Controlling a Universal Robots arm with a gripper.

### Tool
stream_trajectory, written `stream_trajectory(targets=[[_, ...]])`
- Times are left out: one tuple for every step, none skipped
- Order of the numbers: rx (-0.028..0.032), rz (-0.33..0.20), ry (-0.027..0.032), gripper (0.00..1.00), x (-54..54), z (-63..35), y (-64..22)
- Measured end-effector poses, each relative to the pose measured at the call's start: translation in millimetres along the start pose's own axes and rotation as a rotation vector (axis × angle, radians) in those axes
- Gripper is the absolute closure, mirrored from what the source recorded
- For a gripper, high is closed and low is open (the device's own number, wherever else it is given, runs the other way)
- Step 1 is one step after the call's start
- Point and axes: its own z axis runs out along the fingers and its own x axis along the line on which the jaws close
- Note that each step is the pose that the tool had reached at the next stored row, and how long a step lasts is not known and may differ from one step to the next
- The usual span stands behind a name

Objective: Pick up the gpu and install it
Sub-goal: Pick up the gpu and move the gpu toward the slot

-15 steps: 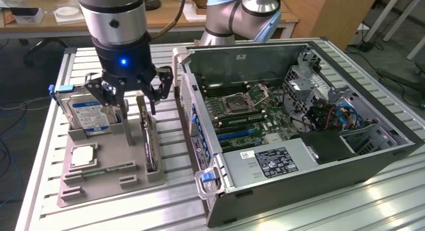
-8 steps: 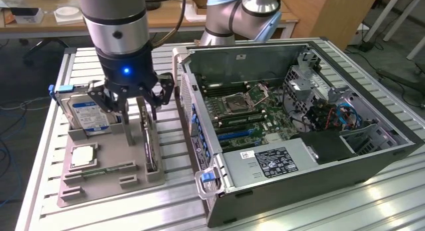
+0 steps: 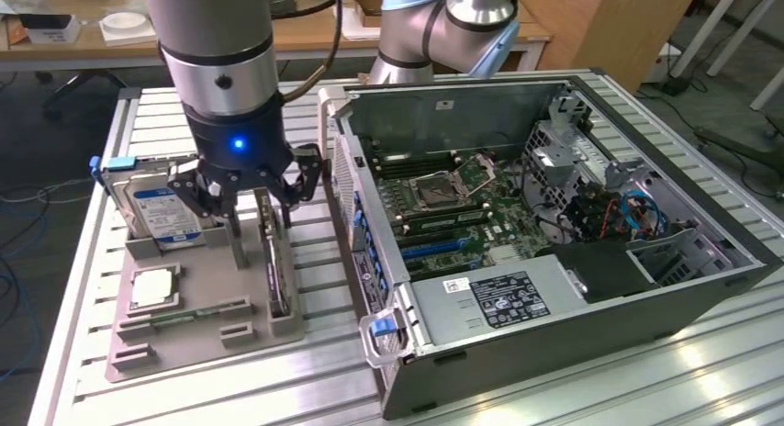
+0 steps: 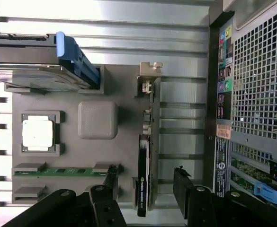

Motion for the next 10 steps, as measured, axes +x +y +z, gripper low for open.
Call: stream_trajectory(targets=[[-0.0001,0.0,-0.0001,0.41,0.0,1.9,-0.1],[0.0,0.0,0.0,0.41,0.1,3.6,-0.2],[-0.0001,0.0,0.0,0.41,0.1,5.4,-0.3],[-0.0002,0.0,-0.0001,0.41,0.1,7.4,-0.3],[-0.0001,0.0,0.0,0.41,0.1,9.2,-0.4],[-0.0001,0.0,0.0,0.41,0.2,10.9,-0.5],[-0.0002,0.0,0.0,0.41,0.2,12.7,-0.6],[-0.0004,0.0,0.0,0.41,0.2,14.6,-0.7],[-0.0004,0.0,0.0,0.41,0.3,16.3,-0.8],[-0.0004,0.0,0.0,0.41,0.3,18.3,-0.9]])
